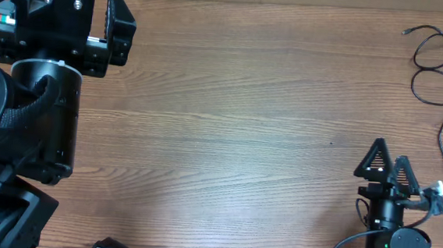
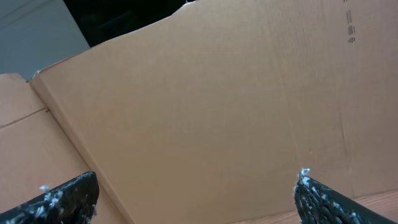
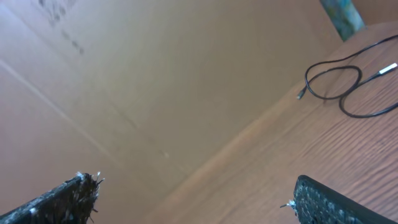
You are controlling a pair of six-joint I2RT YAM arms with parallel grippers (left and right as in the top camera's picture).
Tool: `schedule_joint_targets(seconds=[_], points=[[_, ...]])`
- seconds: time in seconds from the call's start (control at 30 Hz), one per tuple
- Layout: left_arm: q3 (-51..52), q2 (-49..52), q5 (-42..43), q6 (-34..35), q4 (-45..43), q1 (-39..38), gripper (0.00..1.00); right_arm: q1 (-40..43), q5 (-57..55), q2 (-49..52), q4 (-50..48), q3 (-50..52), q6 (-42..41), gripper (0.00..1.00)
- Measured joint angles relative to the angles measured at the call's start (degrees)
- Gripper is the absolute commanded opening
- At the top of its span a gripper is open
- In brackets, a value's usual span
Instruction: Untangle cables
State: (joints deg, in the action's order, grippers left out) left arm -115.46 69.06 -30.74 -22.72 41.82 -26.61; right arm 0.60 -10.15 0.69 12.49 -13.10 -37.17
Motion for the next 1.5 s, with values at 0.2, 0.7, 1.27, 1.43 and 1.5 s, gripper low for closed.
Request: schedule_joint_targets(seconds=[0.2,0.7,1.27,1.43,1.5], points=[[0.0,0.72,-0.02,0.0,0.02,0.0,1.0,0.0,4.35,0.0,1.01,4.28,7.87,1.0],[0.0,1.68,-0.22,-0.2,-0.02,0.0,1.0,0.0,9.9,5.7,2.08,8.31,18.14,1.0],[0.0,1.68,-0.42,-0.2,-0.07,0.0,1.0,0.0,9.94,7.85,2.05,8.31,19.04,1.0],[0.0,1.68,-0.42,-0.2,-0.11,0.0,1.0,0.0,9.94,7.85,2.08,8.31,19.04,1.0],[0.0,1.73,-0.42,-0.2,-0.09,0.0,1.0,0.0,9.94,7.85,2.08,8.31,19.15,1.0]])
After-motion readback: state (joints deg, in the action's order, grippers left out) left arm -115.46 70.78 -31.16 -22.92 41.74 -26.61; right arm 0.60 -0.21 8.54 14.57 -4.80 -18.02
